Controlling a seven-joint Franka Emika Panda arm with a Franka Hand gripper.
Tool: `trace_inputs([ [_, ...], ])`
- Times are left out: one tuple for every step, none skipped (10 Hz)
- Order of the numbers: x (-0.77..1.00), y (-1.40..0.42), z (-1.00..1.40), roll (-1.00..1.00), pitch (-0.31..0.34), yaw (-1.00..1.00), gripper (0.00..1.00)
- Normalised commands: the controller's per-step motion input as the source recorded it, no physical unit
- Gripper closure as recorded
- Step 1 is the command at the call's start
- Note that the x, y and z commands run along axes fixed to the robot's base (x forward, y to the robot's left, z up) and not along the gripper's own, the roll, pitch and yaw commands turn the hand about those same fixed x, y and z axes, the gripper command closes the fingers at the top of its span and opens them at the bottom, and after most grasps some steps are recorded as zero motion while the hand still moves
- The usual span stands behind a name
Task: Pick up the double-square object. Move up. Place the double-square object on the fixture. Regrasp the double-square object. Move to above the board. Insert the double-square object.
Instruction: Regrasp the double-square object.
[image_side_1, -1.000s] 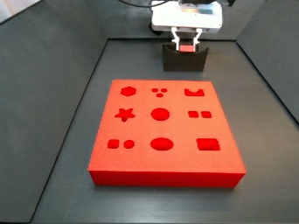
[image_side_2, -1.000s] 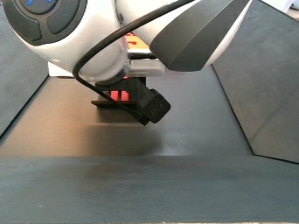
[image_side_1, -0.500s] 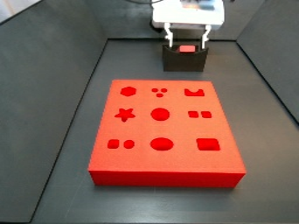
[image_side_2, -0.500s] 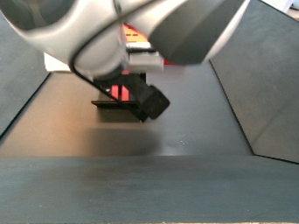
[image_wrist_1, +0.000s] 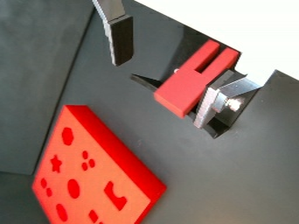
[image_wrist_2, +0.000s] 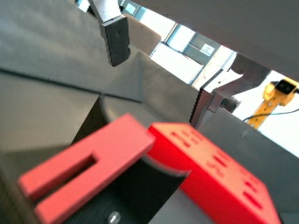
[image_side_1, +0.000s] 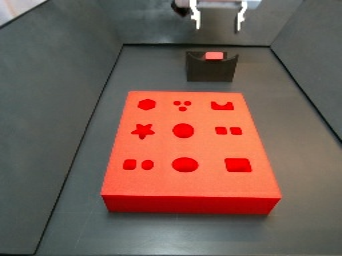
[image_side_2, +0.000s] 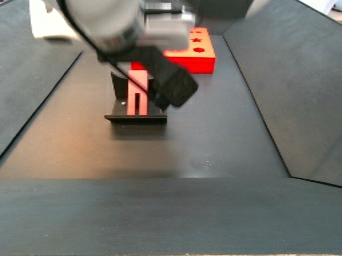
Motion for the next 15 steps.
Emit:
trace_inputs([
  [-0.03, 0.01, 0.41, 0.03, 0.046, 0.01, 0.0],
  [-0.03, 0.01, 0.22, 0.04, 0.057, 0.0, 0.0],
  [-0.12, -0.86, 0.87, 1.0, 0.056, 0.03, 0.0],
  [-0.11, -0.84, 0.84, 1.0, 0.055, 0.03, 0.0],
  [-0.12, -0.67, 0.68, 1.0, 0.042, 0.03, 0.0],
  [-0.13, -0.57, 0.55, 1.0, 0.037, 0.03, 0.0],
  [-0.08, -0.29, 0.19, 1.0, 0.031, 0.03, 0.0],
  [-0.05, -0.18, 0.06, 1.0, 0.031, 0.03, 0.0],
  [-0.01, -0.03, 0.01, 1.0, 0.033, 0.03, 0.0],
  [-0.01, -0.02, 0.02, 1.0, 0.035, 0.03, 0.0],
  [-0.02, -0.04, 0.02, 1.0, 0.03, 0.03, 0.0],
  [-0.03, -0.03, 0.02, 1.0, 0.027, 0.03, 0.0],
  [-0.03, -0.03, 0.0, 1.0, 0.021, 0.03, 0.0],
  [-0.03, -0.02, 0.0, 1.0, 0.016, 0.03, 0.0],
  [-0.03, -0.02, 0.0, 1.0, 0.01, 0.03, 0.0],
])
